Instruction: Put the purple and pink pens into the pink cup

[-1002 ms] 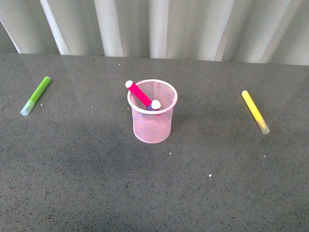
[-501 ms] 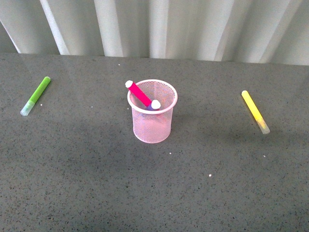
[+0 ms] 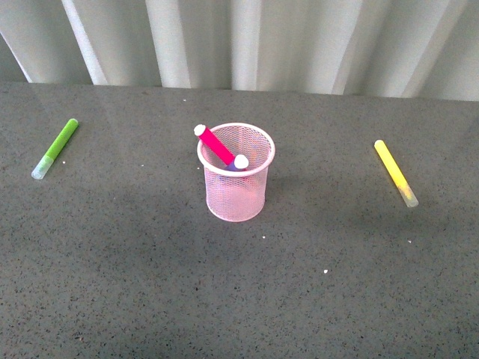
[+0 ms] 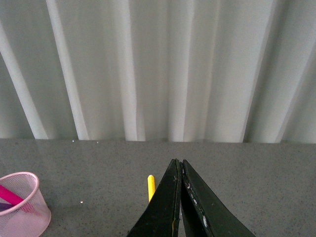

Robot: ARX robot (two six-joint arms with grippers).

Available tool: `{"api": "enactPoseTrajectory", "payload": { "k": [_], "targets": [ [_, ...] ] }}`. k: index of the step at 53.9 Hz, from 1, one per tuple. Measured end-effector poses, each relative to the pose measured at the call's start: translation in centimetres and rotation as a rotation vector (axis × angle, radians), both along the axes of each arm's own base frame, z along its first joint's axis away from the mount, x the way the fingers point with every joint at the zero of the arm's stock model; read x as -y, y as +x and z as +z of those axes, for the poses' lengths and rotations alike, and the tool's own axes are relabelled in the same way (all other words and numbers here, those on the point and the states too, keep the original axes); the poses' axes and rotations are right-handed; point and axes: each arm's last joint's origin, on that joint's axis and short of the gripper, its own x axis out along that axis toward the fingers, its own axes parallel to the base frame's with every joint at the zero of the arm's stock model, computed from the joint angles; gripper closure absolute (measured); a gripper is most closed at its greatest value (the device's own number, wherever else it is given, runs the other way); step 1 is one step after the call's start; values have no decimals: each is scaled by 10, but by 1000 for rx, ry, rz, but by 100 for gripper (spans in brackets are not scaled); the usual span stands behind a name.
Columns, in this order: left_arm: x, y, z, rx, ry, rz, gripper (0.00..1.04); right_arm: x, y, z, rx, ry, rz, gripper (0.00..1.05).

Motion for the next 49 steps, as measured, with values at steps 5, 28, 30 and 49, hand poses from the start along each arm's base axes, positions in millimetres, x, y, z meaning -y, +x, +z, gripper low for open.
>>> {"api": "enactPoseTrajectory", "payload": {
  "k": [5,28,30,49],
  "targets": [
    [0,0,0,0,0,0,7,0,-3,0,1,0,-1,101],
    [0,0,0,0,0,0,7,0,-12,0,3,0,-3,101],
    [0,0,0,0,0,0,7,0,-13,0,3,0,-3,101],
    [0,0,0,0,0,0,7,0,-27,-3,0,1,-3,101]
  ]
}}
